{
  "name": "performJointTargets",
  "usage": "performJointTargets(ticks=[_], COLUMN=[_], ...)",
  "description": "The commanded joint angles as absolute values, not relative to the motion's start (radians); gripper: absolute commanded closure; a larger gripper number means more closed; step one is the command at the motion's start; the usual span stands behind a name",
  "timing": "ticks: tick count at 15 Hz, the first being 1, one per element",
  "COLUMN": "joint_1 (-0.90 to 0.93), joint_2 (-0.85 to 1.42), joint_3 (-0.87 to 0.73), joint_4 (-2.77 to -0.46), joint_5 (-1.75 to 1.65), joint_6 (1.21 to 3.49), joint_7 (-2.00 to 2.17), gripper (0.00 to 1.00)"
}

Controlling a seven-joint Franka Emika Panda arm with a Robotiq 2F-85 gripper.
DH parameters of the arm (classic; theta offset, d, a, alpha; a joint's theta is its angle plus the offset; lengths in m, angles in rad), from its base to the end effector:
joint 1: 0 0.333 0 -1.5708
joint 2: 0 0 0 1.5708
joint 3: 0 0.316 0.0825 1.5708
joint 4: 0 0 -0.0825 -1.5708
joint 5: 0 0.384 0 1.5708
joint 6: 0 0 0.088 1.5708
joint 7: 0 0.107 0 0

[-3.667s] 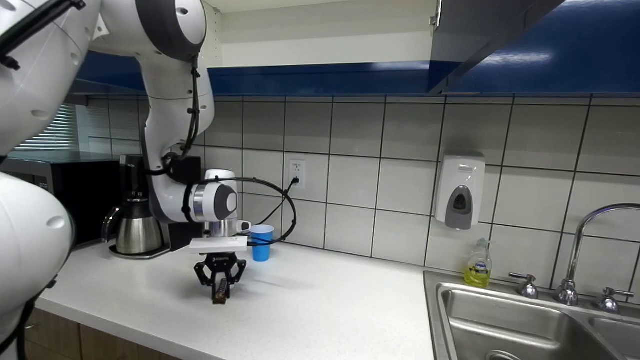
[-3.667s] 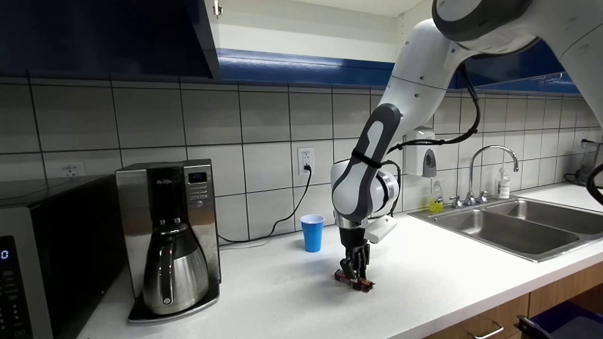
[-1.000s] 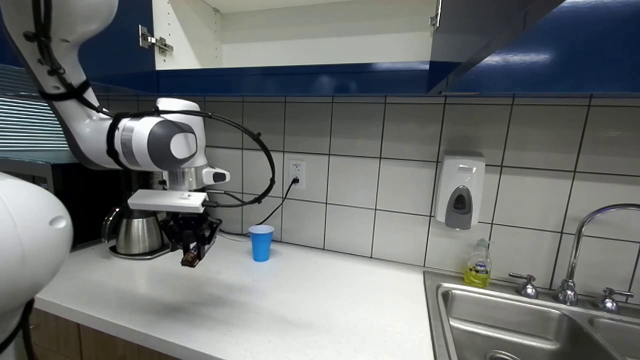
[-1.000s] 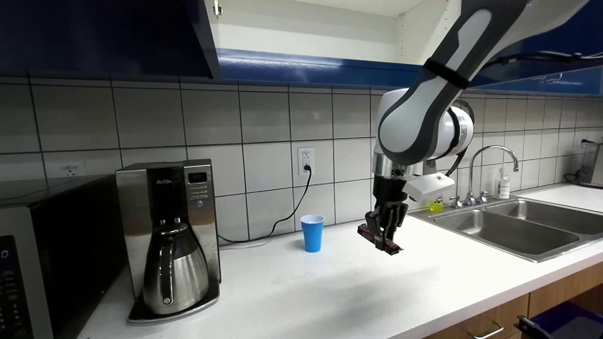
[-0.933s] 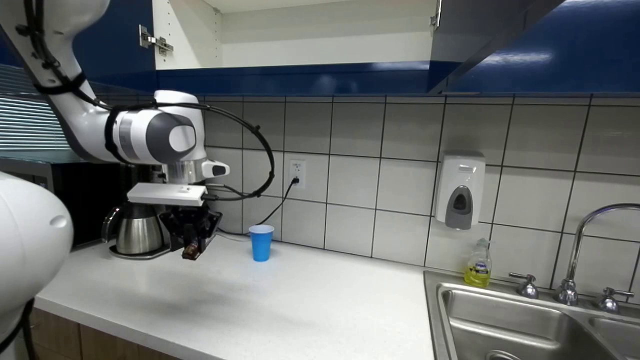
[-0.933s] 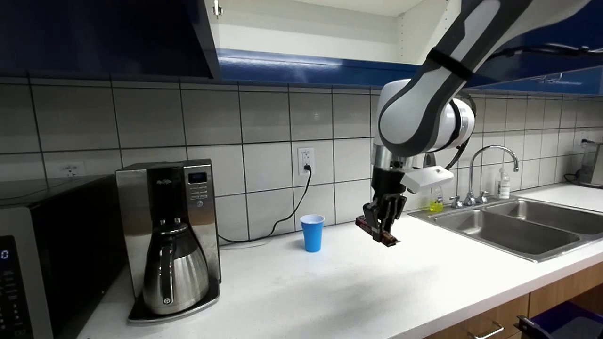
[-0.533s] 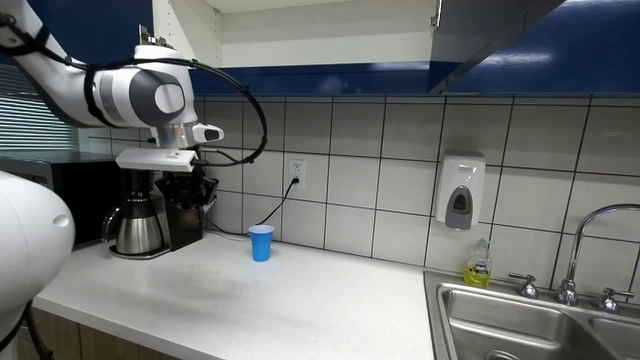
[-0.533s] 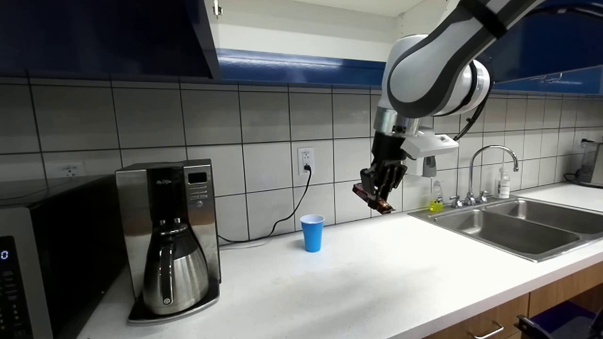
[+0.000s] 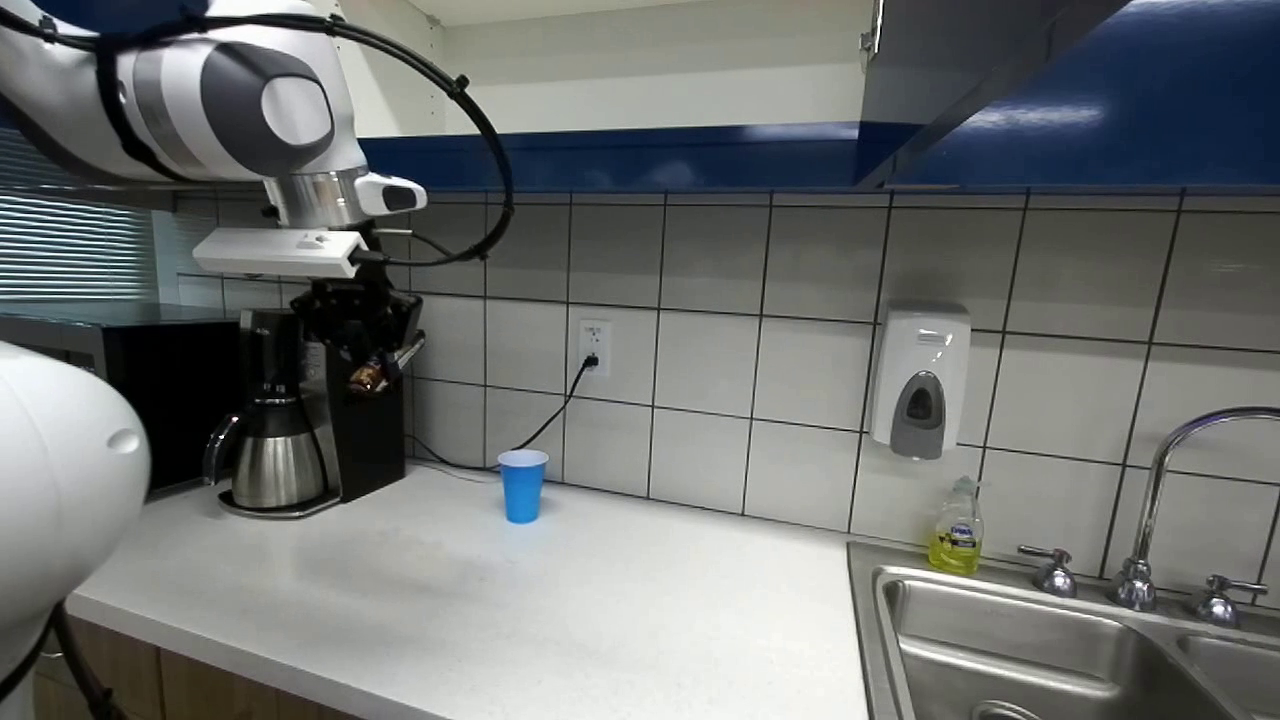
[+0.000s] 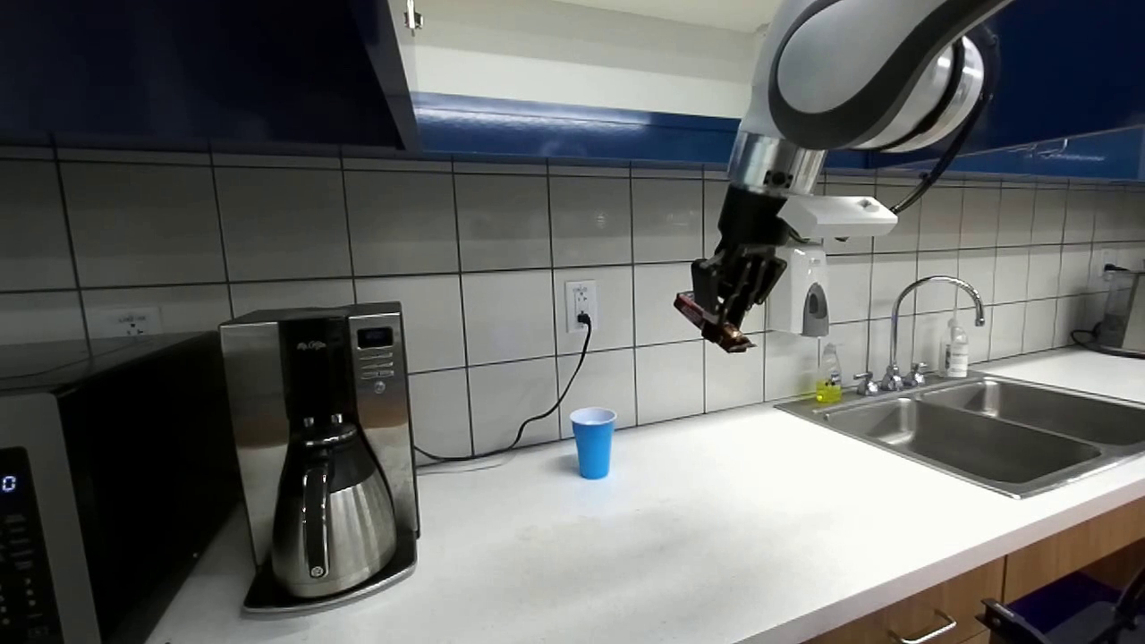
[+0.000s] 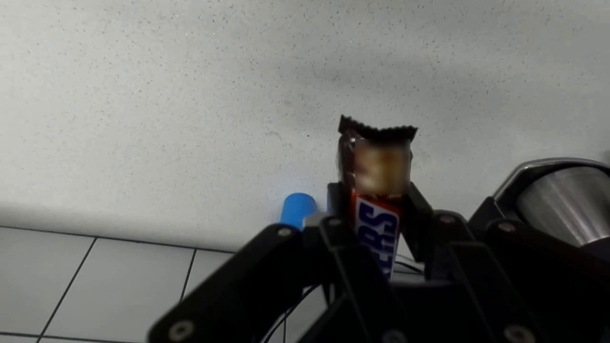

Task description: Put the chocolate bar inside the cabinet

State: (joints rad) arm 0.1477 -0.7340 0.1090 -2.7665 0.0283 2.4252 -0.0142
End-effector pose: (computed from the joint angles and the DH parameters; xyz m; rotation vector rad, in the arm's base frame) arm 0.3414 0.0891 0.4591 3.0518 0.3675 0.6122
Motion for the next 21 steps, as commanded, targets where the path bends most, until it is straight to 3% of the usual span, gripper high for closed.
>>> performJointTargets(ticks=[1,8,21], joint_1=[0.147,0.128,0.042], joint_2=[-0.863,-0.881,-0.614], joint_3=[0.132,0.144,0.137], joint_4=[-2.755,-2.589,-2.198], joint_5=[0.028,0.031,0.017], joint_6=[2.355,2.269,2.243], joint_7=[0.043,0.101,0.161], gripper=[0.92,0.92,0.92])
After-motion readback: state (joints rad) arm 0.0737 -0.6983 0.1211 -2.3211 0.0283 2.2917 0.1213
